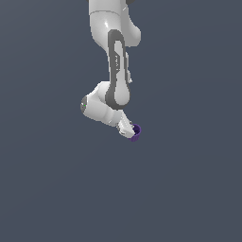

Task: Pick up the object and move it to a goal position.

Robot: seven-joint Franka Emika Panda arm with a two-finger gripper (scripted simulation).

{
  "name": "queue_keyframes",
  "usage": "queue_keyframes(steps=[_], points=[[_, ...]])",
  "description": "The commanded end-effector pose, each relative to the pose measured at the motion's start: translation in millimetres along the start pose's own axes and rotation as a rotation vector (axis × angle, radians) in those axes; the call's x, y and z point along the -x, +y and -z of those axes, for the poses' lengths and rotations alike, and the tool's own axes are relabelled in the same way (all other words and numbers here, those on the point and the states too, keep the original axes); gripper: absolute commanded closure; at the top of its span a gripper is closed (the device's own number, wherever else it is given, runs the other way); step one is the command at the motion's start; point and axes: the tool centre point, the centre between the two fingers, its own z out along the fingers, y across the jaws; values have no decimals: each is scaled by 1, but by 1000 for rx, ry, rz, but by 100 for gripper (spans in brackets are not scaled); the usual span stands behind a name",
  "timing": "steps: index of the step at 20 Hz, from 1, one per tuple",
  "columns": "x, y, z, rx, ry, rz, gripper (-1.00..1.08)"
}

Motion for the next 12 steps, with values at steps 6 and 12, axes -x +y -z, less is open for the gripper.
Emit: queue_keyframes(steps=[6, 12], points=[[0, 0, 0, 0, 0, 0, 108], [4, -1, 0, -3, -24, -1, 108]])
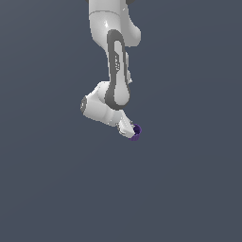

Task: Pick up the object and move it to a goal position.

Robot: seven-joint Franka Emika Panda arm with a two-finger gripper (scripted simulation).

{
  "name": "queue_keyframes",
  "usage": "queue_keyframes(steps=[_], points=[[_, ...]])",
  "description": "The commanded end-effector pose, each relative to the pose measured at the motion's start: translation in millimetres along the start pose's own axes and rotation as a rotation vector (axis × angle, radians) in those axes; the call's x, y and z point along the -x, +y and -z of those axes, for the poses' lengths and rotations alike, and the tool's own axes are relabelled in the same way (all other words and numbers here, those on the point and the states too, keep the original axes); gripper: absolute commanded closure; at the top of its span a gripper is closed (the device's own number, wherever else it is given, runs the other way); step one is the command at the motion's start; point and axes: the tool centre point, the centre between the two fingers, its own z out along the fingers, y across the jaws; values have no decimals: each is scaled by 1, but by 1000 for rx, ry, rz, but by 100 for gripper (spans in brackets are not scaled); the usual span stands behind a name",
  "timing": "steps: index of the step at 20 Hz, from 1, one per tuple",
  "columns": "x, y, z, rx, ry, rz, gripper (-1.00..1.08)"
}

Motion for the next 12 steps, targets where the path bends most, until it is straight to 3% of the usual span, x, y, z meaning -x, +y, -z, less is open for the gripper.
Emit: queue_keyframes(steps=[1, 7, 12], points=[[3, -1, 1, -3, -16, 1, 108], [18, -6, 3, -11, -95, -1, 108], [37, -12, 7, -23, -198, -4, 108]])
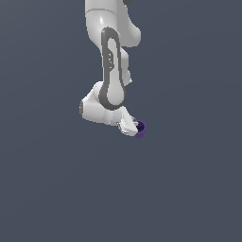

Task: Pick up the object and move it to a goal position.

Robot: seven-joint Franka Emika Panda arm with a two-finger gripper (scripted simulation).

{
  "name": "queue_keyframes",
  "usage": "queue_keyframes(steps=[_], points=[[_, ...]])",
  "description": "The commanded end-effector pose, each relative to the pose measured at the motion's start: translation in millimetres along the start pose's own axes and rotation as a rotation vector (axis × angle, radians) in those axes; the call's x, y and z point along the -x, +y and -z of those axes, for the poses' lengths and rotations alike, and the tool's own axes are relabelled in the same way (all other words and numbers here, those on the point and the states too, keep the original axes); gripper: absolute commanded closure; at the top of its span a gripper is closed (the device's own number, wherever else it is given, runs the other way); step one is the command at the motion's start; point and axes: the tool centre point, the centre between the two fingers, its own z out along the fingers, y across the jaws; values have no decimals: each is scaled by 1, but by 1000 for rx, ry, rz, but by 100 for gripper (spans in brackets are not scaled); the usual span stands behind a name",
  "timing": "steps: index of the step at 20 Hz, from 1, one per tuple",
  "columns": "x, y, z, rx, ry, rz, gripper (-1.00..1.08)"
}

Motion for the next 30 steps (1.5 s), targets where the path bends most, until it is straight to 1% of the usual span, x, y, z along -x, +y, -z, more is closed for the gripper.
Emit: queue_keyframes(steps=[1, 10, 18, 25, 30], points=[[11, -4, 2, -7, -57, 0, 108], [55, -18, 14, -33, -298, -5, 108], [92, -31, 35, -56, -525, -10, 108], [122, -42, 62, -78, -740, -14, 108], [141, -51, 89, -94, -909, -18, 108]])
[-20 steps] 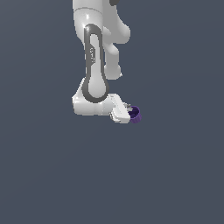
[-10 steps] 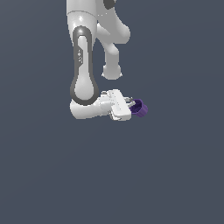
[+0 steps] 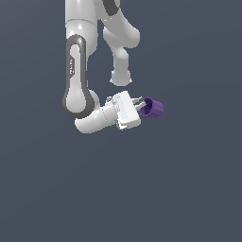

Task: Pick up the object and move it to a goal position.

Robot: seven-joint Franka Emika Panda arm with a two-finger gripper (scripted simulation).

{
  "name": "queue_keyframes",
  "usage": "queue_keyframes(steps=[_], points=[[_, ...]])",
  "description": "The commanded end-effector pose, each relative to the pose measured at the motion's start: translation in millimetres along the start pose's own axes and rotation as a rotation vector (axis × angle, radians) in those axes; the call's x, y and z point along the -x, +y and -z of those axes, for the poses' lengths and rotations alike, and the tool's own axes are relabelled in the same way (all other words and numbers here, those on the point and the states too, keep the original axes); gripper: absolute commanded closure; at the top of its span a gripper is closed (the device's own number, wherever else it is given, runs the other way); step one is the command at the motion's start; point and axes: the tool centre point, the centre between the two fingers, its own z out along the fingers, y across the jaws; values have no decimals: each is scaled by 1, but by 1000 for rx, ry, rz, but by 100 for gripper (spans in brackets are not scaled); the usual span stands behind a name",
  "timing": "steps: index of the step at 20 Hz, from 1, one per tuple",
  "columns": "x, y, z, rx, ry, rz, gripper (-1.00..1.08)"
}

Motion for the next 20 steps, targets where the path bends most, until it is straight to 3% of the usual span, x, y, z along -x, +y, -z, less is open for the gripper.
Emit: queue_keyframes(steps=[1, 12, 20], points=[[17, -5, 2, -7, -90, 0, 108], [91, -28, 34, -49, -517, -10, 108], [128, -44, 71, -79, -796, -19, 108]])
